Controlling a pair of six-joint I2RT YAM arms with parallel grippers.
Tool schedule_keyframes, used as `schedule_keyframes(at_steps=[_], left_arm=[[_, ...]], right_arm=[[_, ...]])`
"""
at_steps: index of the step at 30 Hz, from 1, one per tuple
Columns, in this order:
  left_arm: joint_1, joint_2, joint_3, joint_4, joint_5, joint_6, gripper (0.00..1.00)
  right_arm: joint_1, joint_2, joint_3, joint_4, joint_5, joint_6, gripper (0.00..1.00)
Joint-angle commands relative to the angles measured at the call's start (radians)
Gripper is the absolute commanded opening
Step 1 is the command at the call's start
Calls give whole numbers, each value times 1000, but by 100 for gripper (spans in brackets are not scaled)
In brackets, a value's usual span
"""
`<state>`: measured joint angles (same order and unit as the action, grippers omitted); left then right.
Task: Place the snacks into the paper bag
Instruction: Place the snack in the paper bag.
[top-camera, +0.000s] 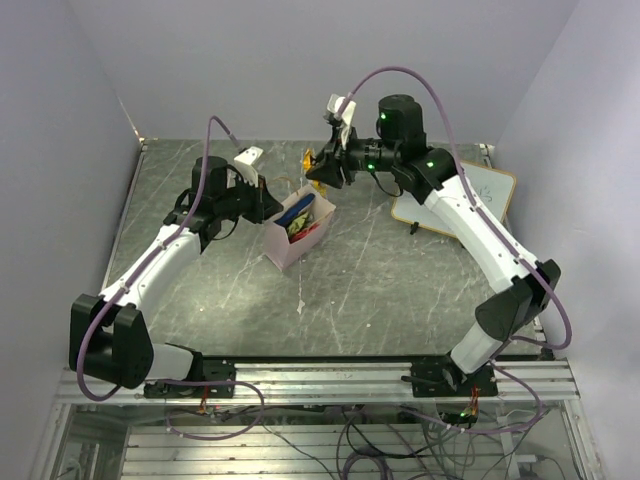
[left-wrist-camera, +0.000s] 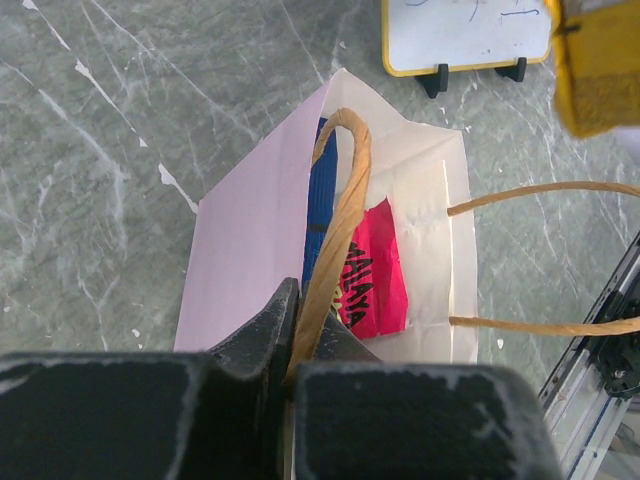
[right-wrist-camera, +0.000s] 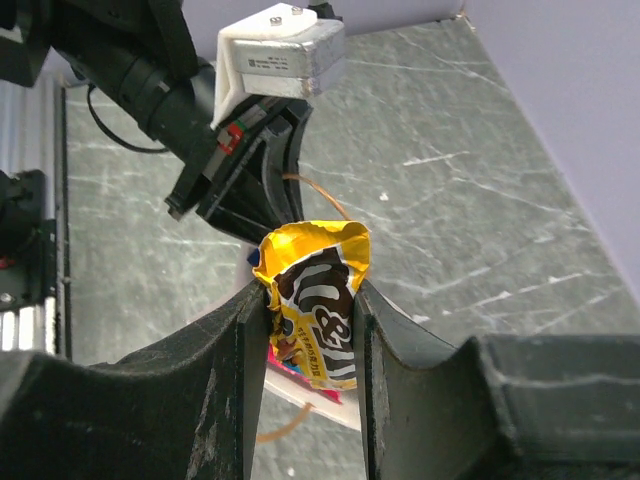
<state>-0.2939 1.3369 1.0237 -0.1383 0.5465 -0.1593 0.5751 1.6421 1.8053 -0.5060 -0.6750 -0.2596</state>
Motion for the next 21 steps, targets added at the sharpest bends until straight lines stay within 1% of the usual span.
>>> schedule_keyframes(at_steps=[1,11,15,21], left_arm=[[10,15,34,34,39,-35,7],[18,38,46,31,35,-65,7],[22,35,40,39,44,-67,7],[27,24,33,45,52,-65,7]], right_arm=[[22,24,-15,120,-71,131,36],[25,52,-172,326,-27,378,35],[29,50,-227,371,-20,412,35],[44,56,-261,391,-5,393,35]])
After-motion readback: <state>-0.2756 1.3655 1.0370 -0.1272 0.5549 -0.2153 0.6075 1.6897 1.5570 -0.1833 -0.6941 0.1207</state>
